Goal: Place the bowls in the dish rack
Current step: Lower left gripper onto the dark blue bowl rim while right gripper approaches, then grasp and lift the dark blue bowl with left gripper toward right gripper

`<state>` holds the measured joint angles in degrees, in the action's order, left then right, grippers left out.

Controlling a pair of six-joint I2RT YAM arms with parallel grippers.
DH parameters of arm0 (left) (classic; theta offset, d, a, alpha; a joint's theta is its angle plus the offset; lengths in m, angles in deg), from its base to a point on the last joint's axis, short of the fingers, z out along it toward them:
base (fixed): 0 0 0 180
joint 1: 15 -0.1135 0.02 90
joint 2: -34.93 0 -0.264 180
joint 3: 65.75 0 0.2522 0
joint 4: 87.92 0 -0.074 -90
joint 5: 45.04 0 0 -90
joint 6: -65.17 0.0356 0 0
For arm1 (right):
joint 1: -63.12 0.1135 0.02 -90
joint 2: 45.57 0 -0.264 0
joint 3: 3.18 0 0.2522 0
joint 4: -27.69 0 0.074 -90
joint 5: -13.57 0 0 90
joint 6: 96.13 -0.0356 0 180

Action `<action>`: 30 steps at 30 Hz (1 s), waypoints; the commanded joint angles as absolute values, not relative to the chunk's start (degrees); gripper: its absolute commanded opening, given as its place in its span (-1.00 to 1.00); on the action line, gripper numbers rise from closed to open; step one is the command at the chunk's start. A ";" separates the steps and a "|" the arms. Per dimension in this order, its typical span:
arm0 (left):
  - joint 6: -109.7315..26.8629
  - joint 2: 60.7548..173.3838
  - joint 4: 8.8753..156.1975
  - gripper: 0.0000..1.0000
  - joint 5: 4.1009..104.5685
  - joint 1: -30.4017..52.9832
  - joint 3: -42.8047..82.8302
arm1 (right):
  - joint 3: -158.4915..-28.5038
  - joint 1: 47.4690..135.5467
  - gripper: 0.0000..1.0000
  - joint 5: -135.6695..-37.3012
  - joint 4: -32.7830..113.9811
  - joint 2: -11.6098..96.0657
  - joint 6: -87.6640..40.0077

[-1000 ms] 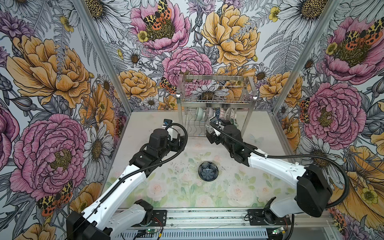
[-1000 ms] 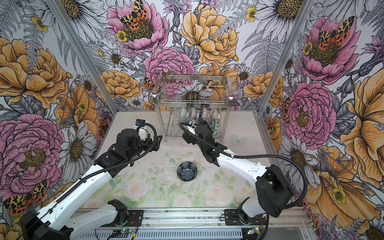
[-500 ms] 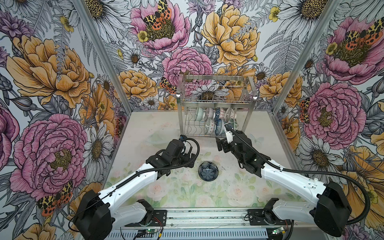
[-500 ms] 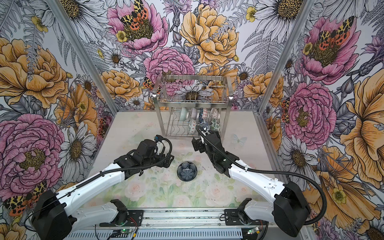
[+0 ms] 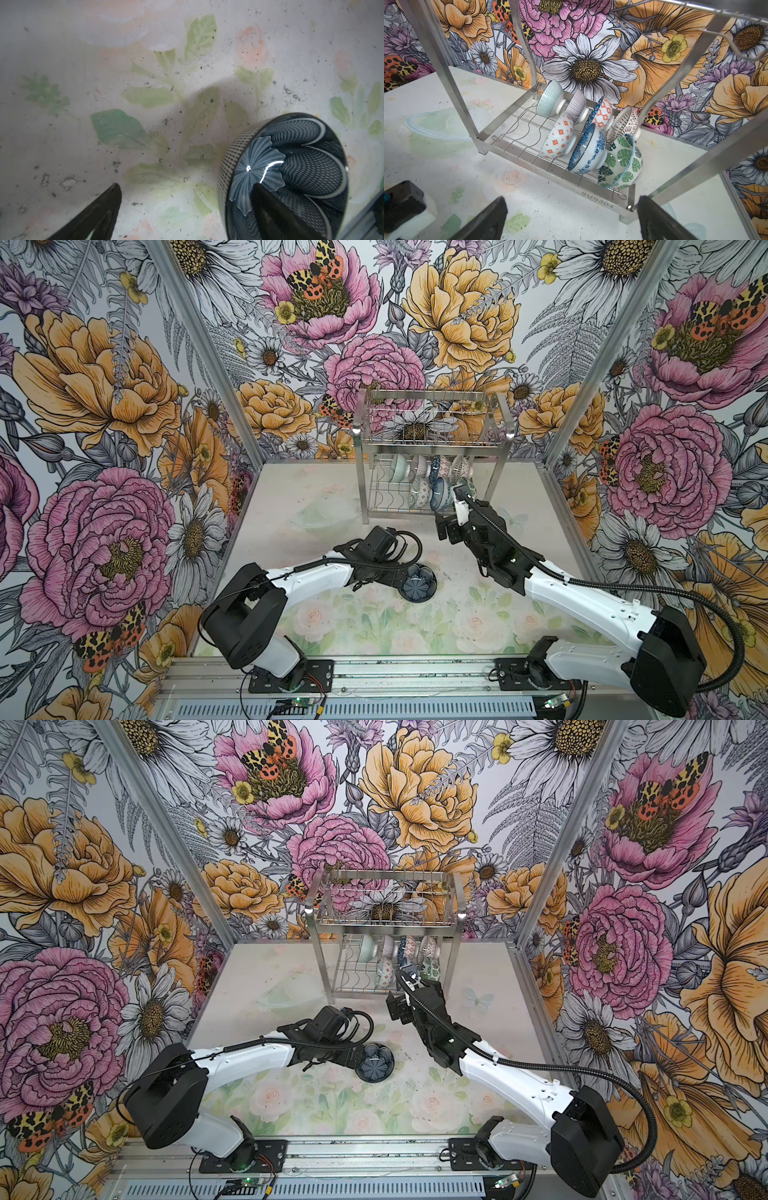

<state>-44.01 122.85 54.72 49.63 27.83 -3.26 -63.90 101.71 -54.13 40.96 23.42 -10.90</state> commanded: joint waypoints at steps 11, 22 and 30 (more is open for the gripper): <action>-43.70 130.06 56.09 0.26 52.63 28.87 2.93 | -62.24 100.35 0.99 -53.06 39.43 23.99 -11.95; -43.36 130.70 55.42 -0.62 53.15 29.12 3.53 | -61.95 99.55 0.97 -53.58 39.04 24.69 -12.24; -42.18 127.22 53.07 -1.00 50.90 28.60 3.65 | -62.38 99.47 0.98 -53.93 39.78 24.06 -12.47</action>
<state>-43.48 130.02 54.48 53.13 29.05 2.77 -62.24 99.79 -53.97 40.78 24.29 -11.30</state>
